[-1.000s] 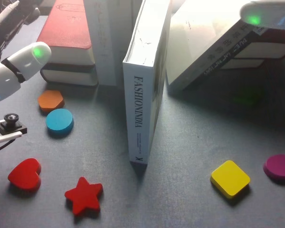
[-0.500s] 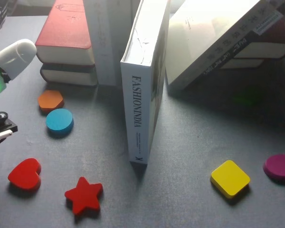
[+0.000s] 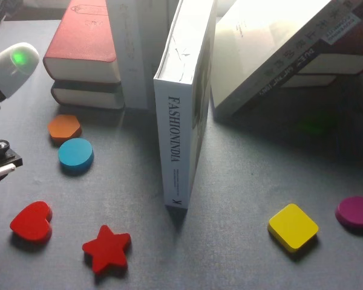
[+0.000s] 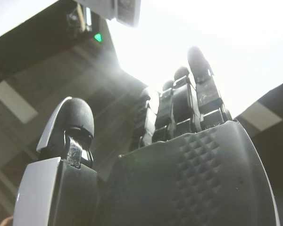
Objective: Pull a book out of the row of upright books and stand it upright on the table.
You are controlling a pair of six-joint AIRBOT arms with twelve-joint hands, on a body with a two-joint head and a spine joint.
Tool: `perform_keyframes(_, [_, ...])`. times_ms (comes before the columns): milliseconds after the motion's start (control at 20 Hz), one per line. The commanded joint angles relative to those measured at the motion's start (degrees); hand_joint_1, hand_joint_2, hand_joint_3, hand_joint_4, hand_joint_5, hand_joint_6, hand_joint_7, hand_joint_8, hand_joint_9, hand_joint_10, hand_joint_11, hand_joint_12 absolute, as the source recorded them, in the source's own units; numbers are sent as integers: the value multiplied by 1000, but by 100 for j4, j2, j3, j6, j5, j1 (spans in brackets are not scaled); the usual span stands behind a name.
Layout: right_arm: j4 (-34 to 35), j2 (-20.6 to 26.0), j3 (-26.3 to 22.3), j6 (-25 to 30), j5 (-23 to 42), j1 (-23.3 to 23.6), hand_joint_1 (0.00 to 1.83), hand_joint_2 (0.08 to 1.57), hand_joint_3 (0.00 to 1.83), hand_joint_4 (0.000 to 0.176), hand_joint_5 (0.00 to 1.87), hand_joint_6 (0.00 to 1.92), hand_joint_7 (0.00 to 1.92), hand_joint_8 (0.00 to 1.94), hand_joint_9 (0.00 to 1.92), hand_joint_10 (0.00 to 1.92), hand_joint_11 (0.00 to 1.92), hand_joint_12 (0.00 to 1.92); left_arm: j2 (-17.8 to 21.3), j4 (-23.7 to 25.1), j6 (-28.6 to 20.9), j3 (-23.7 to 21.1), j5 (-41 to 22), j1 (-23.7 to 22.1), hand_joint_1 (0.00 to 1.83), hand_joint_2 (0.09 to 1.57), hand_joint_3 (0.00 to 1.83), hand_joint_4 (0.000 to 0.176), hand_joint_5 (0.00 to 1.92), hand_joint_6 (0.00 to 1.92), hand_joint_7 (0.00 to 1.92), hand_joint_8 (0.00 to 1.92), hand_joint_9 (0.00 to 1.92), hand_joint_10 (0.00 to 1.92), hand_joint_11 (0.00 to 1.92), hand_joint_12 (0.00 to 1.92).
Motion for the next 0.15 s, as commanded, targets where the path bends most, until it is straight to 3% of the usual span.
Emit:
perform_keyframes(0, [215,10,-16,9,844,-15,128,1412,7,0,0,0,0,0,0,0,0,0,33,-10,-20,-16,-700,-99,311,1343,0,135,0,0,0,0,3,1,0,138])
perform_keyframes(100, [301,12,-52,-24,955,-130,161,1416,6,0,0,0,0,0,0,0,0,0,35,87,-11,-22,-700,-170,349,1339,0,131,0,0,0,0,10,3,0,141])
